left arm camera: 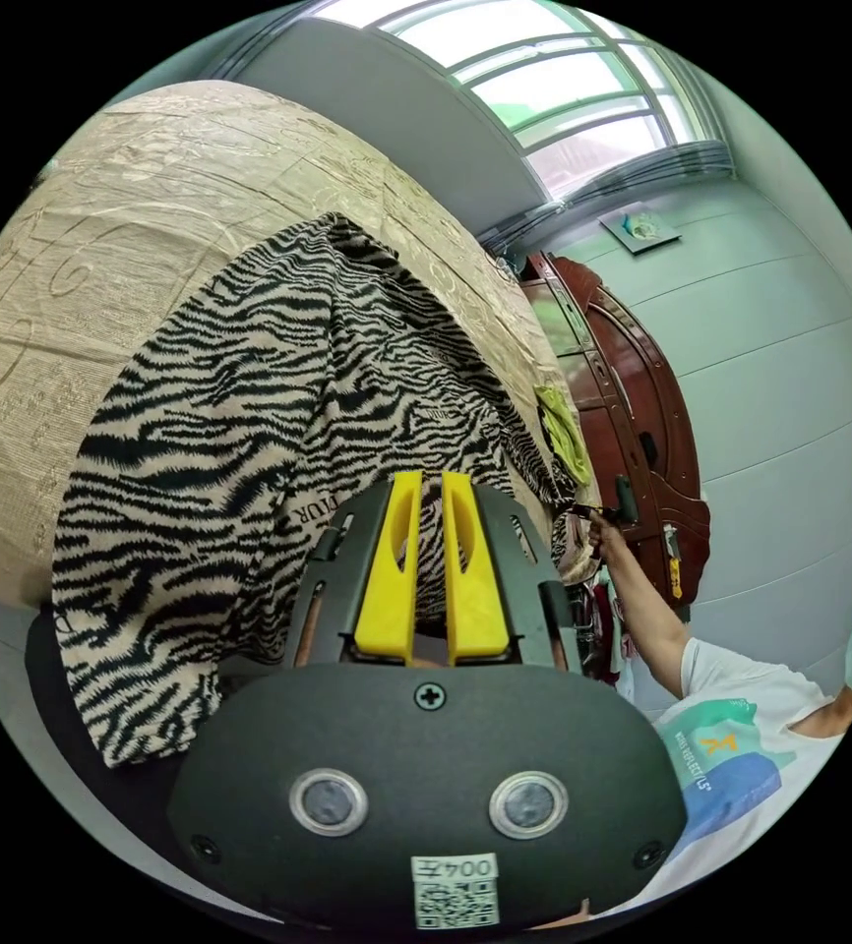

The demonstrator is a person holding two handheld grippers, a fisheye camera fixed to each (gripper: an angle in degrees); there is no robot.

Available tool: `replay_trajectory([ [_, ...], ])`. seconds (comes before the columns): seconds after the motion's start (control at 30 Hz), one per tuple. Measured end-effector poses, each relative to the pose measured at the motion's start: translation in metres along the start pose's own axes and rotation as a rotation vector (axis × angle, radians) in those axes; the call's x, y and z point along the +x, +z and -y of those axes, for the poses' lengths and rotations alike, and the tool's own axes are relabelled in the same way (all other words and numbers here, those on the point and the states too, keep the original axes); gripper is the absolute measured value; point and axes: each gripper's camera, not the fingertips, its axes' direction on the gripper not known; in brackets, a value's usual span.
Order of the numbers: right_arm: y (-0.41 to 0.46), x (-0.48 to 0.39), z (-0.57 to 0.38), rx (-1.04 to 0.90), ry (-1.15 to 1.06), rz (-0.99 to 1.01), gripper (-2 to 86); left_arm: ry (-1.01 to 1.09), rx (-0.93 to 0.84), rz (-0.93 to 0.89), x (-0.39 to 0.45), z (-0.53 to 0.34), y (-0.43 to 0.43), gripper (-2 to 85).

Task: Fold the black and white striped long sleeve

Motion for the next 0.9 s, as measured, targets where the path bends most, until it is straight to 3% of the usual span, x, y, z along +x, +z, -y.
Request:
replay_trajectory([
  [0.23,-0.034,0.001,-0.163,0.372,-0.128,0.746,0.4,0.001,0.055,0.257,-0.017,-0.012,-0.046,6.7],
  [0.4,-0.015,-0.016,-0.246,0.383,-0.095,0.999,-0.6,0.001,-0.044,0.547,-0.042,-0.017,-0.041,12.7],
  [0.6,0.002,-0.048,-0.283,0.283,-0.12,1.02,-0.7,0.097,-0.088,0.738,-0.022,-0.015,0.008,14.3],
  [0.83,-0.002,-0.05,-0.289,0.294,-0.112,1.028,-0.7,0.339,-0.159,0.996,0.044,-0.034,0.076,4.0],
  [0.9,-0.003,-0.049,-0.291,0.3,-0.111,1.027,-0.7,0.359,-0.175,0.99,0.051,-0.033,0.08,2.5],
])
